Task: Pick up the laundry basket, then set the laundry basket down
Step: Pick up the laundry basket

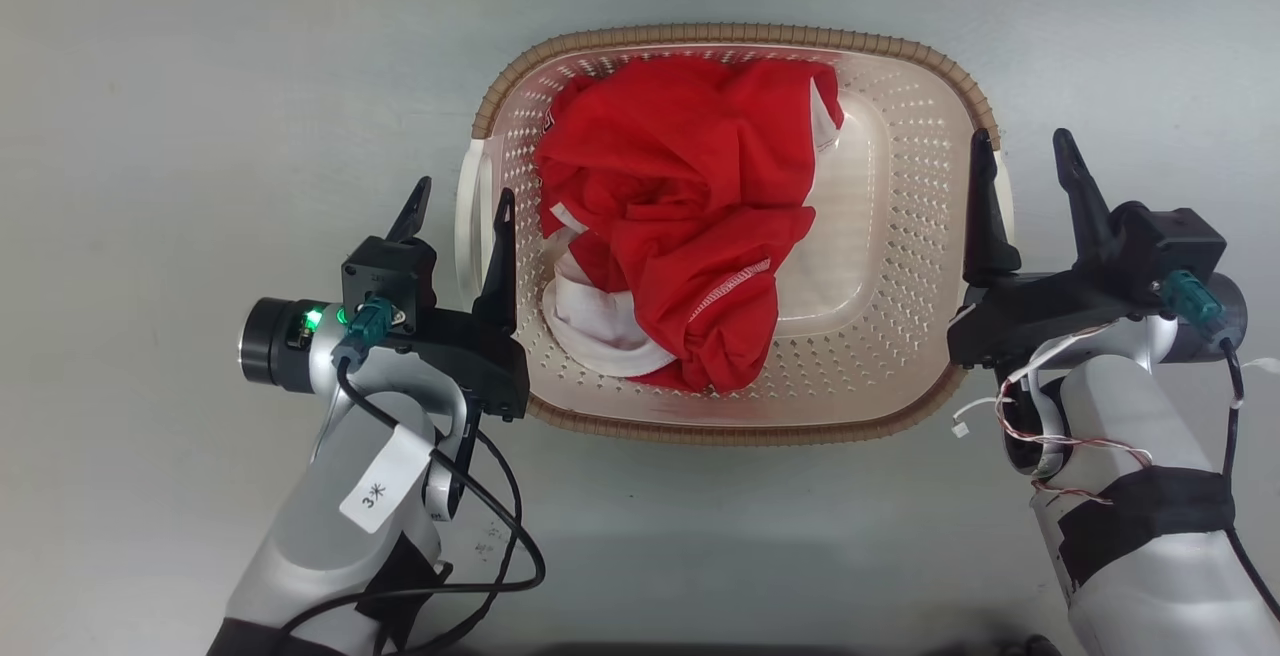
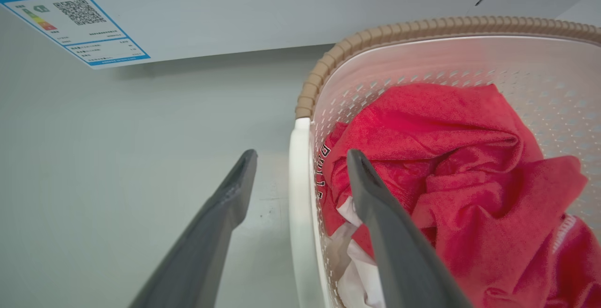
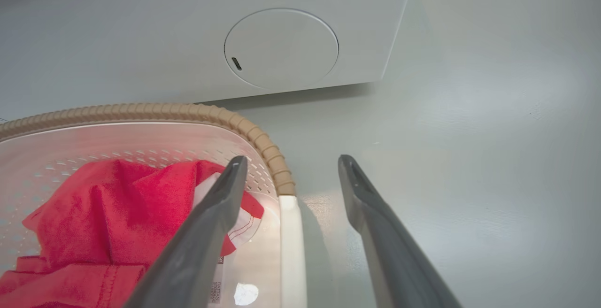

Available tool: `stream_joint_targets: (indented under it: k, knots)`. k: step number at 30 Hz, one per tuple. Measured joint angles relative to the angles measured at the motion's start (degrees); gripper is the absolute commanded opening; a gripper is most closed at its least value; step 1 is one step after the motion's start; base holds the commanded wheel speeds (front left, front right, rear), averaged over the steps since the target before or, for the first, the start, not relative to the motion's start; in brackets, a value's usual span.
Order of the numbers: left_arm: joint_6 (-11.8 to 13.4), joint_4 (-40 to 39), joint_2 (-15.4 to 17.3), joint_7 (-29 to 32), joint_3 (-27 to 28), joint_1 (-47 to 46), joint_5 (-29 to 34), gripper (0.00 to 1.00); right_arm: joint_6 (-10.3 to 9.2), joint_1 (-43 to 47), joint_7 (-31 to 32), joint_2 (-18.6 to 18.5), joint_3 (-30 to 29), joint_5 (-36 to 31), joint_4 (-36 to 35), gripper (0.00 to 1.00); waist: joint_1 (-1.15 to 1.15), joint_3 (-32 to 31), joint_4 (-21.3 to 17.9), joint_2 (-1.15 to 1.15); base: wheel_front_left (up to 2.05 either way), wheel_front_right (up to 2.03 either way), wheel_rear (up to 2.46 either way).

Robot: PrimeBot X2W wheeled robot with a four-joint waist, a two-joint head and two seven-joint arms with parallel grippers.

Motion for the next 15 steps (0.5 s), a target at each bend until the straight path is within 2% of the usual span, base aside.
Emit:
stream_joint_targets:
  k: [15]
  knots:
    - [0.0, 6.67, -0.02, 0.0, -3.19, -2.95, -4.0, 1.0, 0.52, -1.01, 0.0, 0.08, 2.26, 0.54, 7.13, 1.0, -0.01, 2.23, 0.02, -0.01, 0.0, 0.0, 0.0]
